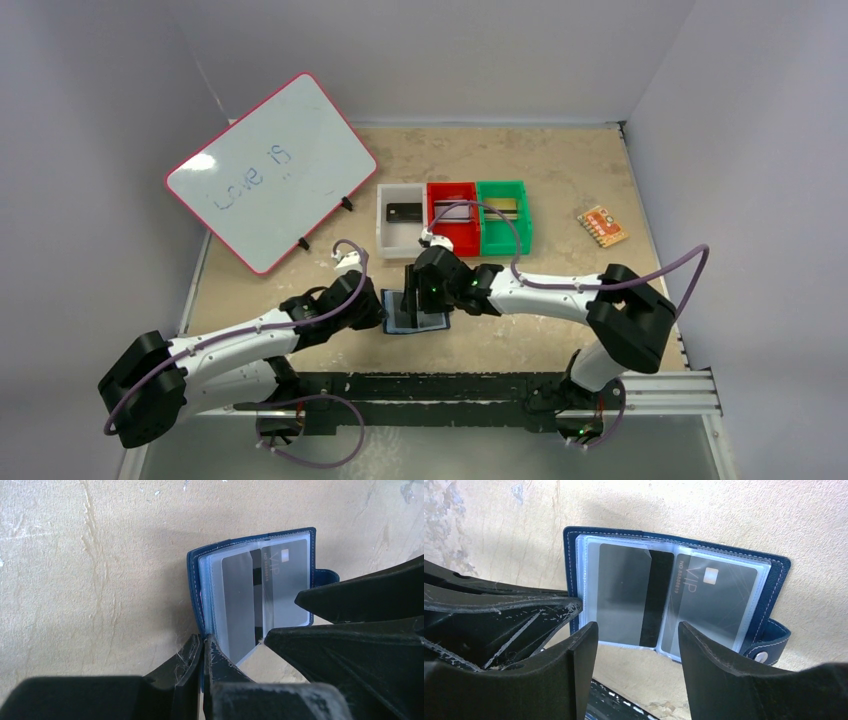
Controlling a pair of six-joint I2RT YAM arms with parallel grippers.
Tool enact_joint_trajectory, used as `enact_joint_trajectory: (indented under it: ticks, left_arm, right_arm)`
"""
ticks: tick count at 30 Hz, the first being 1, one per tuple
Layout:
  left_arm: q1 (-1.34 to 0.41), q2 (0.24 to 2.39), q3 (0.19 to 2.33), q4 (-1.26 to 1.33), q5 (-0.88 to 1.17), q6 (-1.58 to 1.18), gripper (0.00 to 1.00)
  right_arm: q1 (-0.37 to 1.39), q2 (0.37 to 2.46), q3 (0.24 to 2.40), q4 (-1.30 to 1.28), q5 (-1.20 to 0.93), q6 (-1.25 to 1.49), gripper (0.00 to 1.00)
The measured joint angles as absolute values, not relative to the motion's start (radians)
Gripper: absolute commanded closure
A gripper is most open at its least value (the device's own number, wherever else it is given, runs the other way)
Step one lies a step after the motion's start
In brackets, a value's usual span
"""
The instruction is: Take the credit cards out of the card holder
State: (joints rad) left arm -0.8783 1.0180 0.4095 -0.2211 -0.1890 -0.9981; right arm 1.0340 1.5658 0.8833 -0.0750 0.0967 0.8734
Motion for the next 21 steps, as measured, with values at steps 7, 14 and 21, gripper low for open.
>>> enact_joint_trajectory:
  ticks: [7, 14, 21]
  left_arm:
    - [-0.878, 1.018, 0.410, -0.221, -0.189, -0.998, 1.00]
    - [-0.878, 1.018, 0.410, -0.221, -0.189, -0.985, 1.00]
    - [-0.878, 1.010, 0.410, -0.221, -0.181, -0.982, 1.00]
  right_arm:
    - [1.034, 1.566, 0.874, -0.036, 0.059, 0.873, 0.43]
    - [1.032, 1.566, 0.857, 0.018, 0.031, 0.881, 0.44]
    - [1.029, 1.566, 0.829, 0.050, 0.009, 0.876, 0.34]
